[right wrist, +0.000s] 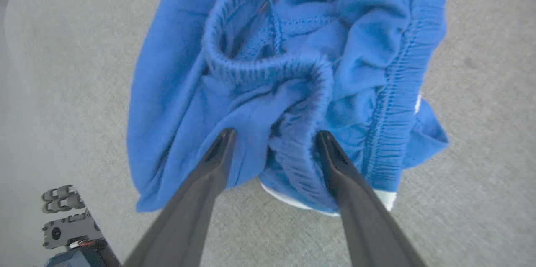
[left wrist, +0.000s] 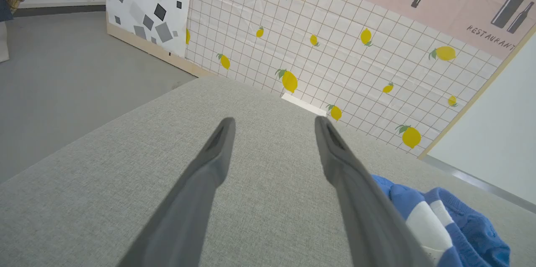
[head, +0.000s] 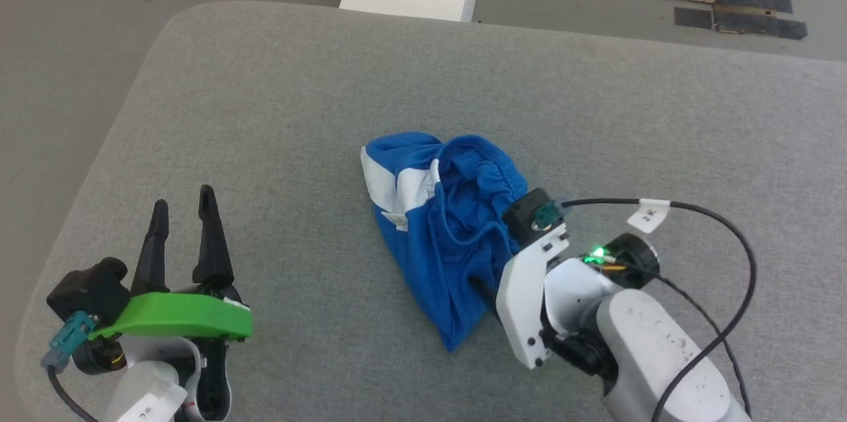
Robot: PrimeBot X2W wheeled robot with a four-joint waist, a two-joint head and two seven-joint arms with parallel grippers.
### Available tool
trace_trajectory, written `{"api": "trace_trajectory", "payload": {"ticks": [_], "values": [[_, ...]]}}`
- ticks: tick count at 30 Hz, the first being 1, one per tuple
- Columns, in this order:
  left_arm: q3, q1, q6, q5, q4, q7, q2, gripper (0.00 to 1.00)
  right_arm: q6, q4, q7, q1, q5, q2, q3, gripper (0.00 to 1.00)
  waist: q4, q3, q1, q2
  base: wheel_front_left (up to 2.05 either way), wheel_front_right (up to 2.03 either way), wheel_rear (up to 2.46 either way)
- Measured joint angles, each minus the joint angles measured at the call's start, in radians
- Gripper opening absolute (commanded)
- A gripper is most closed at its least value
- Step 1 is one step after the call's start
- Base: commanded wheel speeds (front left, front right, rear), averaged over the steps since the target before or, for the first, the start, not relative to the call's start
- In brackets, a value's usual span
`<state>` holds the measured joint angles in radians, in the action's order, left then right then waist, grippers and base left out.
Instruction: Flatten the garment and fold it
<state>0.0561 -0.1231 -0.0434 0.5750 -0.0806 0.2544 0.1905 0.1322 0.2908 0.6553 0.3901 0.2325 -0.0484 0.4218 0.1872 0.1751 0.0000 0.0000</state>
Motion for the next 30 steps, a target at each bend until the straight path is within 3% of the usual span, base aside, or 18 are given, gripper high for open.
{"api": "trace_trajectory", "payload": {"ticks": [1, 2, 3, 6, 10, 15, 20, 25, 26, 27, 28, 30], "values": [[-0.004, 0.000, 0.003, -0.004, -0.003, 0.000, -0.003, 1.00, 0.000, 0.006, 0.005, 0.000, 0.012, -0.001, 0.006, 0.36, 0.001, 0.002, 0.0000, 0.0000, 0.00, 0.00, 0.00], [-0.010, 0.000, 0.007, -0.009, -0.007, 0.002, -0.007, 1.00, 0.000, 0.007, -0.005, 0.000, 0.019, -0.001, 0.008, 0.13, -0.001, 0.003, 0.0000, 0.0000, 0.00, 0.00, 0.00], [-0.016, 0.000, 0.010, -0.015, -0.008, 0.003, -0.011, 1.00, 0.000, 0.004, -0.027, 0.001, 0.028, -0.001, 0.002, 0.00, -0.003, 0.003, 0.0000, 0.0000, 0.00, 0.00, 0.00], [-0.034, 0.000, 0.021, -0.032, -0.011, 0.003, -0.023, 1.00, 0.000, -0.019, -0.095, 0.005, 0.059, 0.001, -0.047, 0.00, -0.018, -0.001, 0.0000, 0.0000, 0.00, 0.00, 0.00], [-0.048, 0.000, 0.037, -0.046, -0.011, 0.003, -0.041, 1.00, 0.000, -0.116, -0.207, -0.027, 0.130, 0.000, -0.251, 0.00, -0.042, -0.016, 0.0000, 0.0000, 0.00, 0.00, 0.00], [-0.053, 0.000, 0.044, -0.055, -0.012, 0.003, -0.053, 1.00, 0.000, -0.207, -0.216, -0.187, 0.127, 0.000, -0.515, 0.00, -0.076, -0.031, 0.0000, 0.0000, 0.00, 0.00, 0.00], [-0.042, 0.000, 0.060, -0.056, -0.024, 0.003, -0.063, 1.00, 0.000, -0.190, -0.198, -0.378, 0.162, -0.005, -0.783, 0.00, -0.102, -0.042, 0.0000, 0.0001, 0.00, 0.00, 0.00], [-0.036, 0.000, 0.061, -0.056, -0.039, 0.002, -0.065, 1.00, 0.001, -0.099, -0.159, -0.464, 0.172, -0.005, -0.836, 0.00, -0.115, -0.043, 0.0000, 0.0000, 0.00, 0.00, 0.00], [-0.035, 0.001, 0.061, -0.056, -0.041, 0.002, -0.065, 1.00, 0.001, -0.095, -0.176, -0.460, 0.189, -0.006, -0.829, 0.27, -0.119, -0.043, 0.0000, 0.0000, 0.00, 0.00, 0.00], [-0.035, 0.003, 0.061, -0.056, -0.042, 0.001, -0.065, 1.00, 0.000, -0.093, -0.206, -0.456, 0.203, -0.006, -0.816, 0.77, -0.123, -0.044, 0.0000, 0.0001, 0.00, 0.00, 0.00], [-0.033, 0.005, 0.061, -0.056, -0.042, -0.002, -0.065, 1.00, 0.000, -0.094, -0.238, -0.450, 0.210, -0.005, -0.806, 1.00, -0.128, -0.044, 0.0000, 0.0001, 0.00, 0.00, 0.00], [-0.032, 0.012, 0.061, -0.056, -0.043, -0.007, -0.065, 1.00, 0.000, -0.109, -0.307, -0.434, 0.217, -0.001, -0.793, 1.00, -0.137, -0.046, 0.0000, 0.0000, 0.00, 0.00, 0.00]]}}
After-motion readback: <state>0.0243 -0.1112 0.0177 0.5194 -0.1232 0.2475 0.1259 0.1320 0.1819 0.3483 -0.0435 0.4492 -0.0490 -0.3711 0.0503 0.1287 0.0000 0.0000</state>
